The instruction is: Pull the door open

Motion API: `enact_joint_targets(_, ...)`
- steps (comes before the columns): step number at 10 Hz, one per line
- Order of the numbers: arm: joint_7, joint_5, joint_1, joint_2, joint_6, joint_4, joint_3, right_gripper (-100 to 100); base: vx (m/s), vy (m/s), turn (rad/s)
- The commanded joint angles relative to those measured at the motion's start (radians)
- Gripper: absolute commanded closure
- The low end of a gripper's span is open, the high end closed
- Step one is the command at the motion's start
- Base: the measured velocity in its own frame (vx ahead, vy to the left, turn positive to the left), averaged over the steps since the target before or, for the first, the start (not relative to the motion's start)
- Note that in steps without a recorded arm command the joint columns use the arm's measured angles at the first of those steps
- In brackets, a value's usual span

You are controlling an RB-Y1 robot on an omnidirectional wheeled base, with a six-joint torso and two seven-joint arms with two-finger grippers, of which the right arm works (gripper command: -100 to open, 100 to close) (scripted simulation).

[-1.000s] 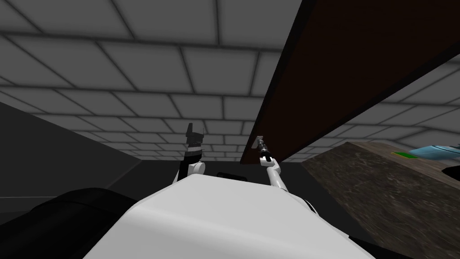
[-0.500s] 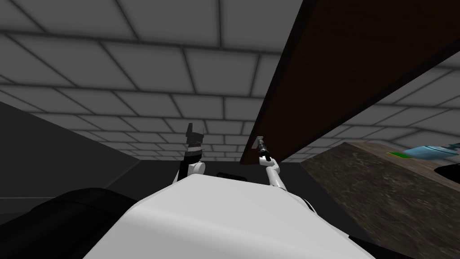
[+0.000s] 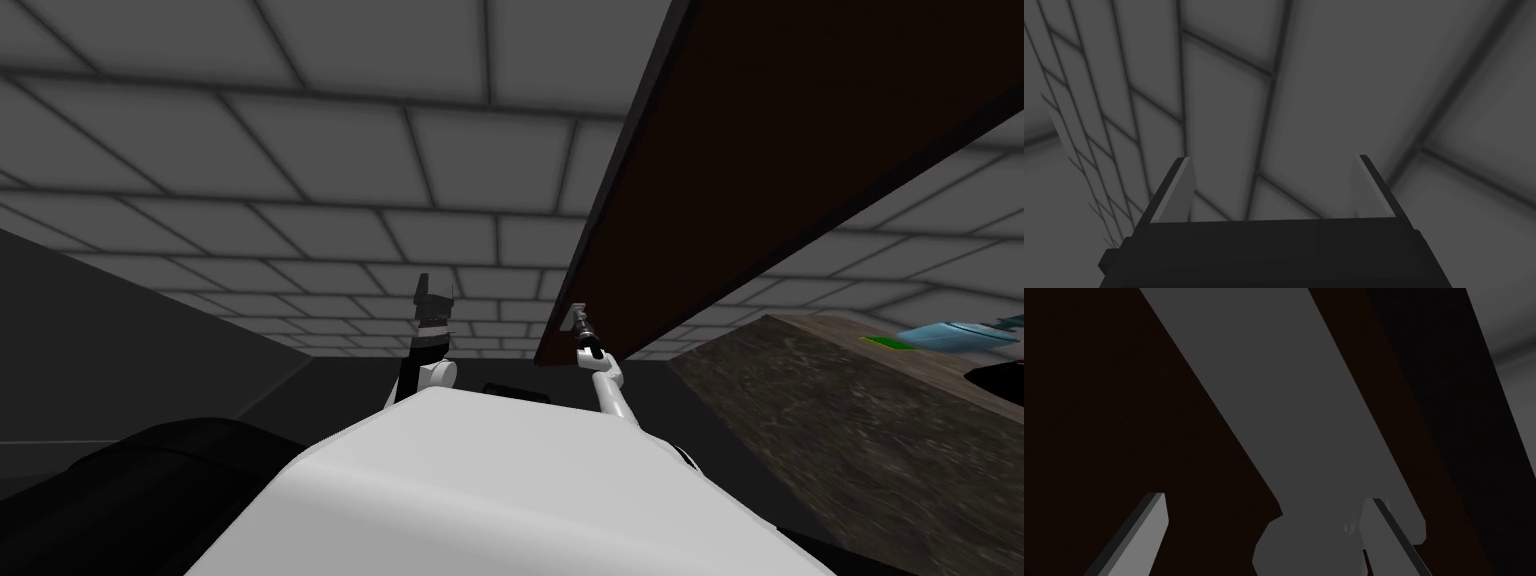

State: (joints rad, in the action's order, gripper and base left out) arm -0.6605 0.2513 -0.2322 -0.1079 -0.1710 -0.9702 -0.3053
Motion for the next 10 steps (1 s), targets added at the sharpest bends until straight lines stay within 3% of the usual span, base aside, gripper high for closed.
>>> enact_joint_targets(1,0.004,-0.007,-0.006,-0.039,-0.013,0.024,-0.038,100,-0.002,-0.010,0.006)
enact_joint_targets(2,0.029,-0.013,-0.016,-0.006,-0.019,0.034,-0.001,100,-0.024,0.009,0.124)
enact_joint_targets(10,0.211,-0.090,-0.026,-0.017,-0.041,0.046,0.033,100,-0.056,-0.051,0.078)
